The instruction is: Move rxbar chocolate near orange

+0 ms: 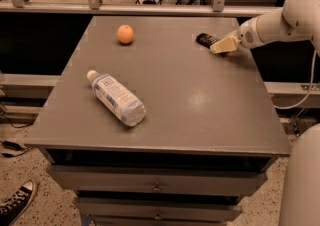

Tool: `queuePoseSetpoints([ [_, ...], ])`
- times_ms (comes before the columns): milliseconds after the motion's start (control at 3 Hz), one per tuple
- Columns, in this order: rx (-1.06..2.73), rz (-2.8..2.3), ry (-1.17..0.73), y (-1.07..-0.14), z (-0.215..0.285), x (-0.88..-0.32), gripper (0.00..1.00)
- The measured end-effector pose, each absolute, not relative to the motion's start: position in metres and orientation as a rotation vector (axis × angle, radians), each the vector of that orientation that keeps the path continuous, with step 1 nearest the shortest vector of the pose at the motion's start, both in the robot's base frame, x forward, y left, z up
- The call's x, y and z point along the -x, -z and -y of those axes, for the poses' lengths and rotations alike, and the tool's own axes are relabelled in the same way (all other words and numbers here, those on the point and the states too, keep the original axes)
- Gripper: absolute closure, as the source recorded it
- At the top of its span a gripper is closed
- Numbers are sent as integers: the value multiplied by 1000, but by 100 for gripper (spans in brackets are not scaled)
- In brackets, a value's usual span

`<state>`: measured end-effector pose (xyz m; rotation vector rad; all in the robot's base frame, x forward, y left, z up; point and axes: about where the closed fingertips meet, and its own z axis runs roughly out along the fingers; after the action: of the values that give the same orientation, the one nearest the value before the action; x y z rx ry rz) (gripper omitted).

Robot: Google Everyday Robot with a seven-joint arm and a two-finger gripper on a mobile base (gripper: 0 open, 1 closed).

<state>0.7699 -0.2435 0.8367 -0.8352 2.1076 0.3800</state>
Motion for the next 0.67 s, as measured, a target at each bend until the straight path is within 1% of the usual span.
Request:
queuePoseSetpoints([
  [333,836,-2114,-395,-836,242,-769,74],
  [667,866,-2063,-429,-854,230,-765,97],
])
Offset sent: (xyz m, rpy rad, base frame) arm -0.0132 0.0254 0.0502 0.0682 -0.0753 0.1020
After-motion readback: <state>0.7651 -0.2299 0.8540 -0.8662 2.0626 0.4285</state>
